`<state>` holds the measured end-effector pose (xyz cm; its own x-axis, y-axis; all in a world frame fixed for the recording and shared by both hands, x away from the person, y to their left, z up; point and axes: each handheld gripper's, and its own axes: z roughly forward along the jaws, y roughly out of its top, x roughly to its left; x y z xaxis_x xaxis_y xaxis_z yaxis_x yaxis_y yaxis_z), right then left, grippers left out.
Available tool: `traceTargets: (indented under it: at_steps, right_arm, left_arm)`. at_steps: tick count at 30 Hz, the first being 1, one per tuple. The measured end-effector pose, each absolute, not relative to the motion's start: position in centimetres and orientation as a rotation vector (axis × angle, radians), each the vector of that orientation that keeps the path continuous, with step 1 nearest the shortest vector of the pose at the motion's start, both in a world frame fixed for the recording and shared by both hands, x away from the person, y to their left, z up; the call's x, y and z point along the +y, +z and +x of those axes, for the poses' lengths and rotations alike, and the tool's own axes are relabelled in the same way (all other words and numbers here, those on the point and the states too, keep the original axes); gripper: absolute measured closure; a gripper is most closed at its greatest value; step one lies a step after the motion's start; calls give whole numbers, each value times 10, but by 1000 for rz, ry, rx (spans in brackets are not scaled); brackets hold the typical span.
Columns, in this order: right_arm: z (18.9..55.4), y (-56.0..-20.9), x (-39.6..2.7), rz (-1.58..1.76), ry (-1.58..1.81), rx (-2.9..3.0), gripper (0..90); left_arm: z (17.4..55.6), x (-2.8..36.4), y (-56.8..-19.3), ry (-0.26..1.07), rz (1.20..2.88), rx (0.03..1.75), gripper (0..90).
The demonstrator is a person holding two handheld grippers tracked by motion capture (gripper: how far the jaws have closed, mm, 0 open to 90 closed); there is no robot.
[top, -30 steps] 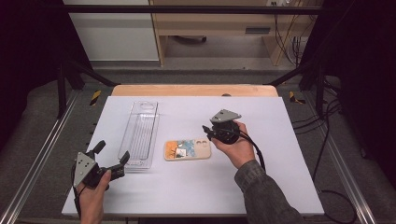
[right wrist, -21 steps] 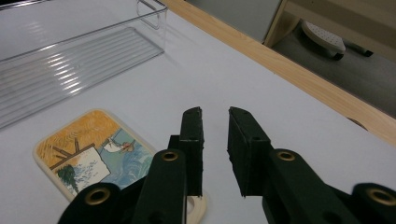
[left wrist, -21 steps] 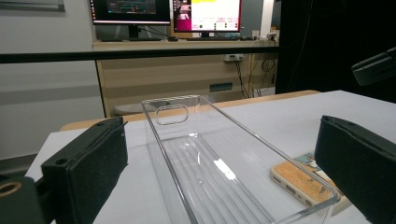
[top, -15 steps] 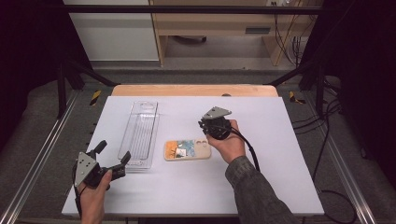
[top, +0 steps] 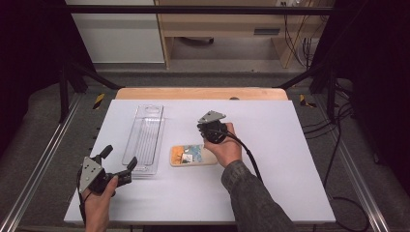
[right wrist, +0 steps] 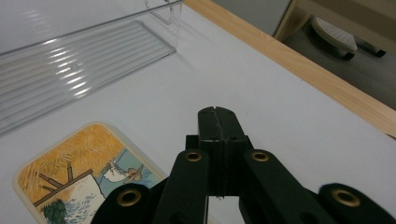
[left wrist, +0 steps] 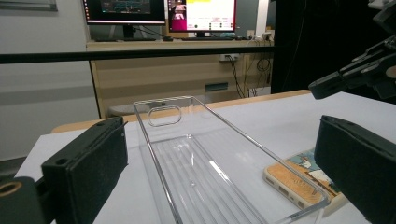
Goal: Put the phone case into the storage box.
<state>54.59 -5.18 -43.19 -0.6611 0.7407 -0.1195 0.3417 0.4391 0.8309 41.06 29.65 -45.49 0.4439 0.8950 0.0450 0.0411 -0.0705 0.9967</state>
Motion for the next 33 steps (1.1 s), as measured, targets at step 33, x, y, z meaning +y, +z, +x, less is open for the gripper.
traceTargets:
  at_steps: [33]
  right_arm:
    - [559,-481,-17,955,1052,2407,900]
  left_arm:
    - [410,298,-454,868,1462,882,26]
